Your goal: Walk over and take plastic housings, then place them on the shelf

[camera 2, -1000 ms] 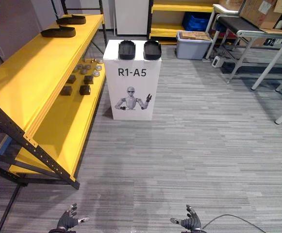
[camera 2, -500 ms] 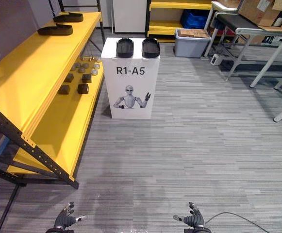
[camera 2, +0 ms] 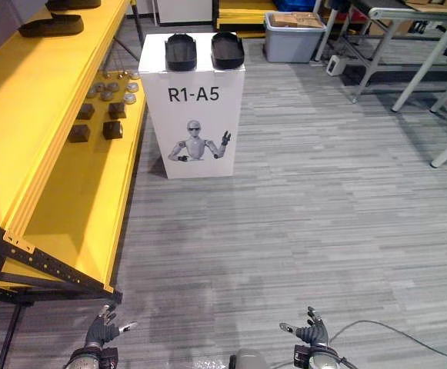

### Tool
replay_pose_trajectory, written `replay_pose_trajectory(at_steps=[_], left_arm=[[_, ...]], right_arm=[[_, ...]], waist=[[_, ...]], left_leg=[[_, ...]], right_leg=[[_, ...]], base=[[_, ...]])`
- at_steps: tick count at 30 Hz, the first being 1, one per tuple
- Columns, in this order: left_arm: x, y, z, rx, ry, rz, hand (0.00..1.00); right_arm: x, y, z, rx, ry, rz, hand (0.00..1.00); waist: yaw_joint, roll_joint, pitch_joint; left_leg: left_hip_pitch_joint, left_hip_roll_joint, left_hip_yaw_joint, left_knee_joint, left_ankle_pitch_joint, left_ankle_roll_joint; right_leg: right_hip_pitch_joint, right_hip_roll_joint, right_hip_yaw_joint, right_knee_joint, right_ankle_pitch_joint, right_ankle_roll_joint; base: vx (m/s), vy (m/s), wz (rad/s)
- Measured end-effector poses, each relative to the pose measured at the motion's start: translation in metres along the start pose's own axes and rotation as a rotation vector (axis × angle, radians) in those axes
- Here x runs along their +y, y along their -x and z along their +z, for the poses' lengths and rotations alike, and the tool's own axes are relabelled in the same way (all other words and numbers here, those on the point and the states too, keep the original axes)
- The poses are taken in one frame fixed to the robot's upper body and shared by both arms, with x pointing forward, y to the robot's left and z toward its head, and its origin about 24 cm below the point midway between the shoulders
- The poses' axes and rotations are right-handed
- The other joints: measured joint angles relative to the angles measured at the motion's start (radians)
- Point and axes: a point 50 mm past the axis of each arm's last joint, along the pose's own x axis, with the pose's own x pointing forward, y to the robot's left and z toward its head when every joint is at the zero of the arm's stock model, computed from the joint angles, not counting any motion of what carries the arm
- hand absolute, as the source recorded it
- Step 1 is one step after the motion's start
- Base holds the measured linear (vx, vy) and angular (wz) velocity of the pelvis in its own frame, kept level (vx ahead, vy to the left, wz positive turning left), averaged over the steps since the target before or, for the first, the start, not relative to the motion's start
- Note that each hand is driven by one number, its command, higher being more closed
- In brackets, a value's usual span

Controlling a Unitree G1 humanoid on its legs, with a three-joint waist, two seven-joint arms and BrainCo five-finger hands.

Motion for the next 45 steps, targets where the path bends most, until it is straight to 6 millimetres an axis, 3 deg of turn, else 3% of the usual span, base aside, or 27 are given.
replay_pose_trajectory(at_steps=[2,3,5,6,7,9,11,13,15,17,19,20,21,22,25,26,27,29,31,34,35,36,38,40,41,43,45], left_arm=[[-0.002,-0.006,0.01,-0.032,0.001,-0.004,0.0],[-0.003,-0.007,0.012,-0.038,-0.01,-0.011,0.0],[-0.009,-0.007,0.009,-0.024,-0.006,-0.025,0.0],[-0.012,-0.008,0.011,-0.025,0.001,-0.03,0.0],[-0.015,-0.008,0.011,-0.023,0.009,-0.034,0.0],[-0.023,-0.003,0.006,-0.015,0.047,-0.041,0.0],[-0.026,-0.001,0.011,-0.043,0.061,-0.047,0.0],[-0.028,0.0,0.014,-0.06,0.072,-0.051,0.0],[-0.031,0.003,0.013,-0.059,0.088,-0.054,0.0],[-0.034,0.008,0.003,-0.024,0.113,-0.055,0.0],[-0.041,0.01,-0.001,-0.008,0.113,-0.077,0.0],[-0.042,0.01,-0.005,0.011,0.106,-0.08,0.0],[-0.041,0.01,-0.007,0.02,0.104,-0.078,0.0],[-0.041,0.01,-0.008,0.028,0.1,-0.079,0.0],[-0.043,0.009,-0.01,0.043,0.096,-0.084,0.0],[-0.042,0.008,-0.008,0.038,0.089,-0.084,0.0],[-0.042,0.006,-0.006,0.033,0.084,-0.086,0.0],[-0.041,0.005,-0.004,0.027,0.076,-0.085,0.0],[-0.039,0.0,0.0,0.021,0.076,-0.085,0.0],[-0.036,-0.004,0.002,0.019,0.068,-0.077,0.0],[-0.035,-0.006,0.002,0.027,0.063,-0.073,0.0],[-0.032,-0.007,-0.002,0.045,0.051,-0.059,0.0],[-0.033,-0.006,-0.005,0.06,0.053,-0.056,0.0],[-0.037,-0.006,-0.007,0.074,0.087,-0.045,0.0],[-0.042,-0.005,-0.008,0.081,0.116,-0.043,0.0],[-0.047,-0.003,-0.008,0.079,0.134,-0.051,0.0],[-0.05,-0.003,-0.005,0.061,0.148,-0.055,0.0]], right_arm=[[-0.002,-0.002,0.005,-0.014,0.006,-0.004,0.0],[-0.005,-0.001,0.002,-0.006,0.014,-0.012,0.0],[-0.008,-0.002,0.005,-0.011,0.022,-0.024,0.0],[-0.007,-0.004,0.01,-0.027,0.02,-0.021,0.0],[-0.007,-0.004,0.01,-0.026,0.022,-0.021,0.0],[0.002,0.0,0.003,-0.012,0.04,0.011,0.0],[0.012,0.006,0.002,-0.033,0.018,0.036,0.0],[0.021,0.006,0.007,-0.051,-0.025,0.049,0.0],[0.025,0.006,0.005,-0.046,-0.048,0.055,0.0],[0.024,0.007,0.003,-0.035,-0.058,0.045,0.0],[0.015,0.006,-0.001,-0.017,-0.08,0.004,0.0],[0.014,0.006,-0.005,0.005,-0.081,-0.006,0.0],[0.014,0.007,-0.007,0.012,-0.08,-0.006,0.0],[0.014,0.007,-0.01,0.021,-0.081,-0.007,0.0],[0.018,0.009,-0.013,0.037,-0.088,0.0,0.0],[0.022,0.009,-0.013,0.038,-0.094,0.007,0.0],[0.027,0.01,-0.015,0.043,-0.101,0.018,0.0],[0.033,0.011,-0.014,0.04,-0.084,0.043,0.0],[0.036,0.009,-0.01,0.029,-0.081,0.052,0.0],[0.036,0.006,-0.009,0.041,-0.074,0.052,0.0],[0.034,0.006,-0.014,0.06,-0.069,0.048,0.0],[0.029,0.008,-0.022,0.09,-0.058,0.038,0.0],[0.025,0.006,-0.022,0.094,-0.045,0.027,0.0],[0.02,0.003,-0.017,0.082,-0.036,0.012,0.0],[0.017,0.006,-0.021,0.088,-0.027,0.007,0.0],[0.017,0.011,-0.025,0.086,-0.036,0.002,0.0],[0.019,0.012,-0.022,0.067,-0.054,-0.001,0.0]], waist=[[-0.024,0.019,0.014],[-0.031,0.008,0.009],[-0.029,0.031,-0.006],[-0.03,0.028,-0.006],[-0.029,0.028,-0.006],[-0.023,0.022,0.006],[0.005,0.014,0.015],[0.031,0.008,0.017],[0.046,0.009,0.017],[0.061,0.006,0.019],[0.065,0.015,0.013],[0.073,0.004,0.004],[0.078,0.0,-0.008],[0.077,-0.031,-0.015],[0.078,-0.052,-0.024],[0.073,-0.057,-0.024],[0.058,-0.059,-0.023],[0.049,-0.058,-0.027],[0.041,-0.052,-0.022],[0.02,-0.044,-0.017],[0.014,-0.046,-0.017],[-0.004,-0.043,-0.02],[0.009,-0.022,-0.026],[0.005,-0.02,-0.022],[-0.002,-0.018,-0.016],[0.021,-0.024,-0.011],[0.036,-0.023,-0.014]], left_leg=[[0.049,0.04,-0.044,-0.04,-0.007,-0.035],[0.08,0.045,-0.063,-0.05,-0.023,-0.068],[0.08,0.085,-0.07,-0.016,-0.021,-0.112],[0.037,0.084,-0.064,0.078,0.019,-0.17],[0.011,0.087,-0.062,0.152,0.051,-0.17],[-0.104,0.14,-0.022,0.573,0.21,-0.131],[-0.204,0.216,0.061,0.808,0.183,-0.111],[-0.328,0.252,0.108,0.854,0.16,-0.097],[-0.422,0.249,0.142,0.756,0.125,-0.108],[-0.455,0.184,0.144,0.396,0.128,-0.125],[-0.437,0.124,0.087,0.085,0.215,-0.148],[-0.423,0.095,0.062,0.07,0.314,-0.111],[-0.424,0.075,0.054,0.079,0.323,-0.089],[-0.432,0.043,0.068,0.118,0.285,-0.035],[-0.362,0.018,0.116,0.156,0.188,0.004],[-0.316,0.008,0.121,0.15,0.161,0.012],[-0.235,-0.001,0.119,0.144,0.12,0.02],[-0.154,-0.002,0.119,0.11,0.098,0.019],[-0.072,0.006,0.107,0.043,0.096,0.016],[0.016,0.047,0.09,-0.012,0.074,-0.025],[0.034,0.068,0.068,-0.016,0.059,-0.051],[0.059,0.092,0.033,-0.015,0.041,-0.084],[0.055,0.13,0.023,-0.004,0.046,-0.11],[0.006,0.128,0.012,0.13,0.107,-0.168],[-0.056,0.14,0.013,0.34,0.174,-0.169],[-0.15,0.205,0.054,0.58,0.137,-0.177],[-0.219,0.254,0.114,0.574,0.12,-0.173]], right_leg=[[-0.047,0.031,-0.018,-0.214,0.058,-0.035],[-0.052,0.033,-0.017,-0.299,0.216,-0.077],[-0.058,0.046,-0.049,-0.253,0.222,-0.155],[-0.038,0.048,-0.05,-0.263,0.193,-0.171],[-0.012,0.05,-0.051,-0.278,0.186,-0.169],[0.204,0.074,-0.045,-0.416,0.174,-0.181],[0.344,0.097,-0.022,-0.5,0.16,-0.2],[0.421,0.102,0.008,-0.561,0.149,-0.192],[0.486,0.097,0.024,-0.612,0.144,-0.184],[0.554,0.071,0.053,-0.649,0.117,-0.155],[0.584,0.059,0.075,-0.665,0.083,-0.129],[0.597,0.041,0.102,-0.665,0.047,-0.115],[0.599,0.025,0.111,-0.653,0.028,-0.103],[0.584,-0.013,0.126,-0.593,-0.019,-0.087],[0.466,-0.066,0.137,-0.226,-0.041,-0.026],[0.404,-0.083,0.142,-0.052,-0.012,0.031],[0.323,-0.099,0.14,0.181,-0.011,0.037],[0.242,-0.113,0.102,0.28,-0.013,0.034],[0.162,-0.125,0.017,0.231,-0.025,0.012],[0.089,-0.089,-0.056,-0.082,-0.009,-0.008],[0.081,-0.055,-0.042,-0.254,0.043,-0.034],[0.115,-0.007,-0.019,-0.356,0.231,-0.089],[0.126,0.021,-0.02,-0.354,0.226,-0.101],[0.166,0.012,-0.026,-0.373,0.194,-0.116],[0.259,0.006,-0.045,-0.429,0.187,-0.117],[0.392,0.008,-0.048,-0.509,0.179,-0.129],[0.458,0.008,-0.053,-0.562,0.176,-0.13]], base=[[0.45,-0.087,0.75],[0.58,-0.166,0.59],[0.61,-0.189,0.22],[0.48,-0.161,0.07],[0.59,-0.207,0.15],[0.61,-0.188,0.07],[0.48,-0.111,-0.17],[0.42,-0.042,-0.34],[0.35,0.022,-0.27],[0.39,0.113,-0.3],[0.44,0.227,-0.38],[0.42,0.238,-0.5],[0.4,0.196,-0.46],[0.51,0.204,-0.27],[0.57,0.198,-0.4],[0.61,0.198,-0.12],[0.4,0.121,-0.05],[0.49,0.089,-0.01],[0.43,0.031,0.08],[0.56,-0.073,0.2],[0.63,-0.208,0.57],[0.65,-0.224,0.49],[0.43,-0.168,0.05],[0.48,-0.236,0.19],[0.45,-0.223,0.41],[0.39,-0.14,0.19],[0.29,-0.051,-0.11]])
